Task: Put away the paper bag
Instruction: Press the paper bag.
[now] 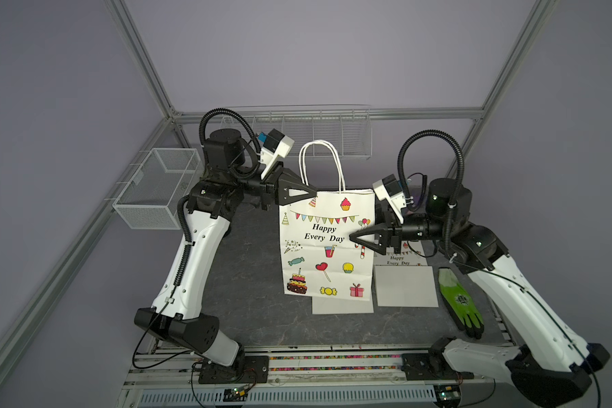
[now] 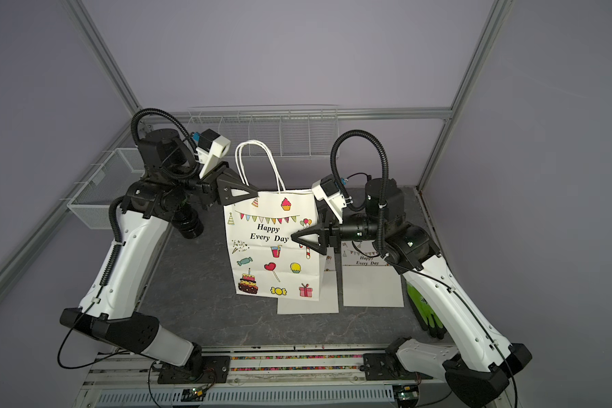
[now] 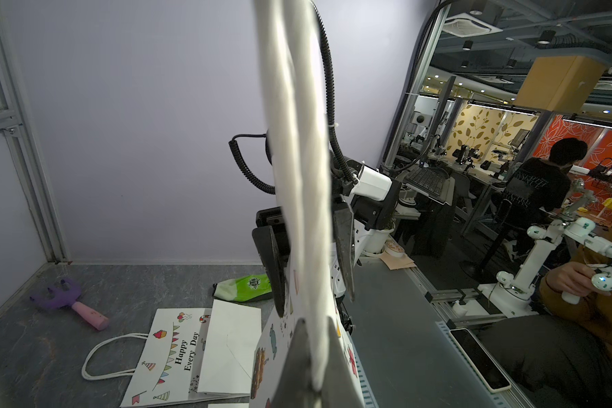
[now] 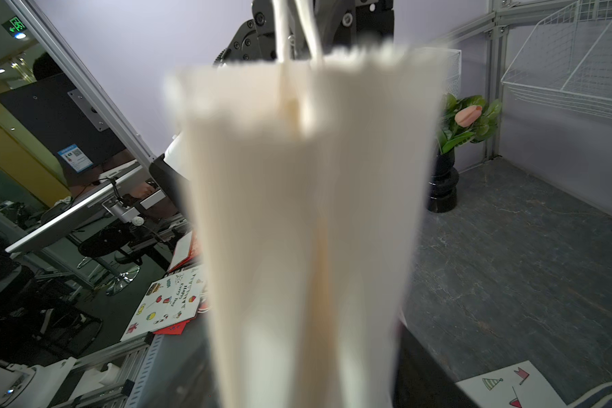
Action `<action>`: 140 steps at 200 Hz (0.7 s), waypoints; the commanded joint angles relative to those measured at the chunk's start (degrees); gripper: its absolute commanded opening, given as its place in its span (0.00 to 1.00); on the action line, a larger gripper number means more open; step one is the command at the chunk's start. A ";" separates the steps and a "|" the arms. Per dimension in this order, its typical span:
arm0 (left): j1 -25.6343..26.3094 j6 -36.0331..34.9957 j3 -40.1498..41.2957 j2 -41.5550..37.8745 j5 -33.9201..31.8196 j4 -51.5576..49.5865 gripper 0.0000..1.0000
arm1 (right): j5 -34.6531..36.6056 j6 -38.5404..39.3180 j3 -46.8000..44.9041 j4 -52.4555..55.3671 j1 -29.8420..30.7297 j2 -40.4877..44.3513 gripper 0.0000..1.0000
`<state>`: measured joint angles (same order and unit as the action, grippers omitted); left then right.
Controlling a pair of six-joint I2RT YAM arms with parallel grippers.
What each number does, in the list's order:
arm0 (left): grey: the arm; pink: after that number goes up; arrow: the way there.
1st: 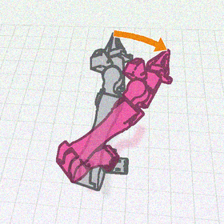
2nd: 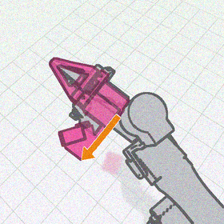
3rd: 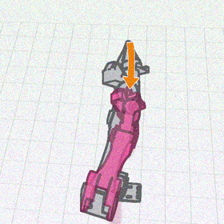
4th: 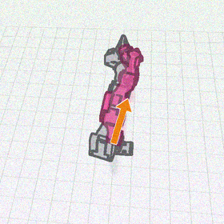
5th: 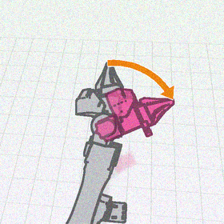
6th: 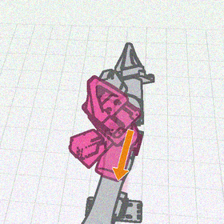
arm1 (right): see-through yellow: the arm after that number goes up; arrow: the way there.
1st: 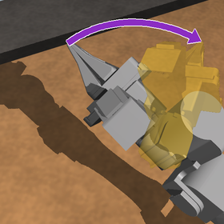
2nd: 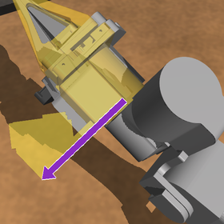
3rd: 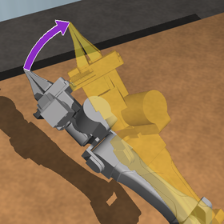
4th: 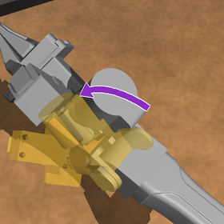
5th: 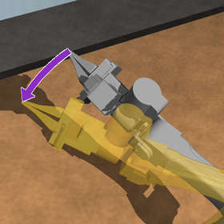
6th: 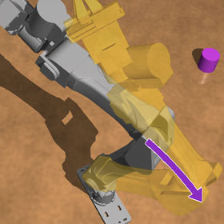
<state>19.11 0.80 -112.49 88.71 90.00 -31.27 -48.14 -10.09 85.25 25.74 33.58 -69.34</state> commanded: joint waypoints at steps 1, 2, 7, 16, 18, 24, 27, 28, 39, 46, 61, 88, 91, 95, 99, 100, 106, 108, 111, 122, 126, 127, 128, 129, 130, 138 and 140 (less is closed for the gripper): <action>-0.48 -1.63 0.08 -0.67 0.71 0.24 0.00 | 4.18 0.78 0.99 1.86 0.55 -0.71 0.55; -0.48 -1.70 0.08 -0.66 0.71 0.24 0.00 | 4.36 0.77 1.02 1.82 0.58 -0.66 0.55; -0.55 -1.76 0.17 -0.80 0.71 0.24 0.00 | 5.04 0.59 0.92 1.63 0.56 -0.56 0.53; -0.59 -1.85 0.38 -0.98 0.71 0.24 0.00 | 6.32 0.23 0.71 1.23 0.54 -0.21 0.49; -0.64 -1.85 0.41 -1.10 0.71 0.24 0.00 | 6.55 0.17 0.64 1.13 0.59 -0.12 0.48; -0.67 -1.94 0.59 -1.22 0.71 0.24 0.00 | 7.13 -0.22 0.49 0.58 0.61 0.12 0.45; -0.66 -1.97 0.72 -1.22 0.66 0.24 0.00 | 7.39 -0.41 0.33 0.28 0.57 0.24 0.43; -0.66 -2.00 0.71 -1.24 0.69 0.24 0.00 | 7.46 -0.48 0.30 0.15 0.55 0.29 0.43; -0.76 -2.16 0.93 -1.39 0.60 0.24 0.00 | 7.80 -1.47 0.14 -1.03 0.53 0.57 0.37; -0.83 -2.12 0.96 -1.51 0.47 0.24 0.00 | 7.66 -2.06 0.09 -1.61 0.54 0.53 0.33; -0.80 -2.09 0.98 -1.60 0.36 0.24 0.00 | 7.02 -3.13 0.26 -2.42 0.57 0.27 0.26; -0.83 -2.29 1.38 -2.26 -1.15 0.24 0.00 | 6.92 -4.17 0.44 -3.06 0.51 0.08 0.15; -0.77 -2.29 1.51 -2.35 -1.40 0.31 0.00 | 7.00 -4.23 0.44 -3.06 0.56 0.08 0.14; -0.81 -2.37 1.68 -2.55 -1.69 0.37 0.00 | 7.20 -4.40 0.50 -3.06 0.52 0.08 0.13; -0.79 -2.38 1.86 -2.69 -2.08 0.45 0.00 | 7.27 -4.41 0.54 -3.06 0.50 0.08 0.11; -0.77 -2.38 1.89 -2.72 -2.18 0.48 0.00 | 7.31 -4.41 0.54 -3.02 0.51 0.13 0.11; -0.79 -2.31 2.15 -3.00 -2.83 0.58 0.00 | 7.43 -4.46 0.62 -2.97 0.47 0.13 0.07; -0.78 -2.36 2.24 -3.12 -3.16 0.59 0.00 | 7.47 -4.56 0.62 -2.91 0.44 0.16 0.07; -0.79 -2.30 2.41 -3.27 -3.63 0.59 0.00 | 7.57 -4.58 0.64 -2.84 0.43 0.17 0.07; -0.83 -2.06 3.02 -4.02 -6.08 0.78 0.05 | 7.80 -4.70 0.71 -2.62 -0.11 0.26 0.07; -0.78 -1.64 3.33 -4.39 -7.39 1.05 0.12 | 7.73 -4.78 0.70 -2.54 -0.51 0.34 0.07; -0.76 -1.39 3.37 -4.49 -7.82 1.13 0.13 | 7.72 -4.82 0.70 -2.54 -0.61 0.34 0.07; -0.80 -1.18 3.44 -4.63 -8.26 1.17 0.15 | 7.72 -4.84 0.66 -2.54 -0.66 0.35 0.06; -0.77 -0.99 3.56 -4.75 -8.65 1.32 0.16 | 7.71 -4.80 0.64 -2.53 -0.73 0.35 0.07; -0.76 -0.76 3.62 -4.85 -9.12 1.40 0.19 | 7.71 -4.78 0.67 -2.49 -0.85 0.39 0.07; -0.89 2.12 4.53 -6.01 -14.02 3.32 0.46 | 7.42 -4.88 0.49 -2.45 -1.85 0.56 0.07; -0.96 2.83 4.66 -6.27 -15.67 3.69 0.53 | 7.22 -4.99 0.50 -2.45 -2.21 0.53 0.07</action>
<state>18.63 0.69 -109.54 85.65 84.71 -30.26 -41.74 -14.11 85.30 24.82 33.56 -69.76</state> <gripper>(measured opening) 0.228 0.068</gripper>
